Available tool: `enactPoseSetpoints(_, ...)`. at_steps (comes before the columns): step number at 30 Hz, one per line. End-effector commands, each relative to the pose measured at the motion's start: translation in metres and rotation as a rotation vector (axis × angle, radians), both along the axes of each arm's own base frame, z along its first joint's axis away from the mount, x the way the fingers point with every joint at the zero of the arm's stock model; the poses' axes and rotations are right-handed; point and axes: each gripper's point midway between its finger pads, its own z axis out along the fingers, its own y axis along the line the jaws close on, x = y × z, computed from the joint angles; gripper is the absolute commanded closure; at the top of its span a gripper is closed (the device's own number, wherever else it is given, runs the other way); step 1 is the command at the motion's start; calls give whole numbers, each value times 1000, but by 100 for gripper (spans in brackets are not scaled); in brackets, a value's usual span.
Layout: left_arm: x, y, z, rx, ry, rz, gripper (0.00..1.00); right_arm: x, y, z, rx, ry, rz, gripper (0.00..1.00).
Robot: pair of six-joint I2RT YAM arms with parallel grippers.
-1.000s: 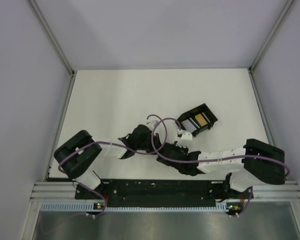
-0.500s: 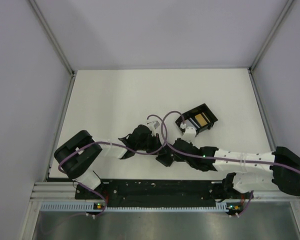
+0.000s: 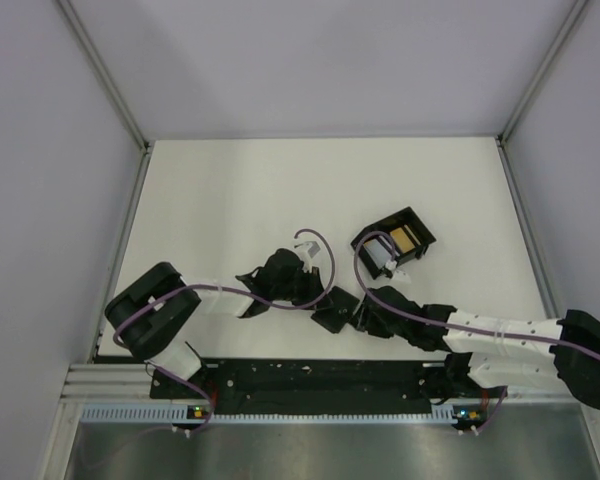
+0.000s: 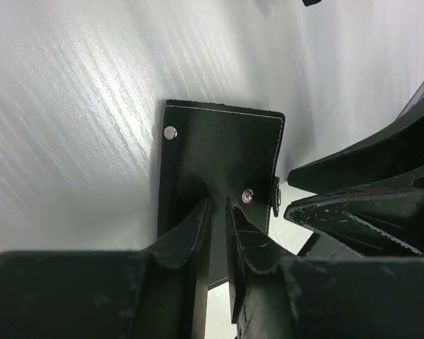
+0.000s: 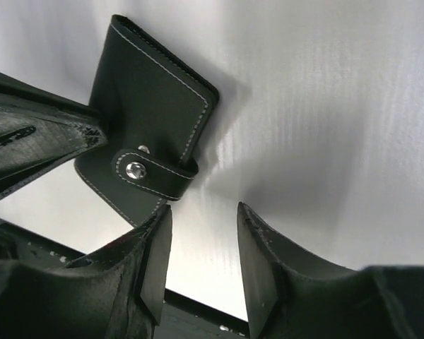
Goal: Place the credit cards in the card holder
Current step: Close the card holder at the center of the board.
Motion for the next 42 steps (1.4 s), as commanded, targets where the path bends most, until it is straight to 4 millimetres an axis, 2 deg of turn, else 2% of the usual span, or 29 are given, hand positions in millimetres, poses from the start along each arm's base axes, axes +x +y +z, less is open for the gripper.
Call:
enactPoseSetpoints(1,3,5,4,34,-30,1,80,9,25,14,113,-5,36,57)
enactPoseSetpoints(6,2,8,4,49,-34,-4,76,15,38,14,100,-2,65,57)
enactPoseSetpoints(8,3,10,1,71,-39,-1,72,18,41,14,88,-4,68,58)
enactPoseSetpoints(12,1,18,-7,110,-33,7,71,29,49,18,101,-33,83,59)
enactPoseSetpoints(18,-3,22,-11,103,-10,27,71,45,46,16,70,-62,125,60)
enactPoseSetpoints(28,-1,25,-15,103,21,93,72,51,49,17,12,-83,214,60)
enactPoseSetpoints(35,2,31,-7,61,21,181,72,62,52,27,-12,-114,296,60)
enactPoseSetpoints(42,7,32,-1,54,-6,199,72,58,46,32,-52,-118,342,58)
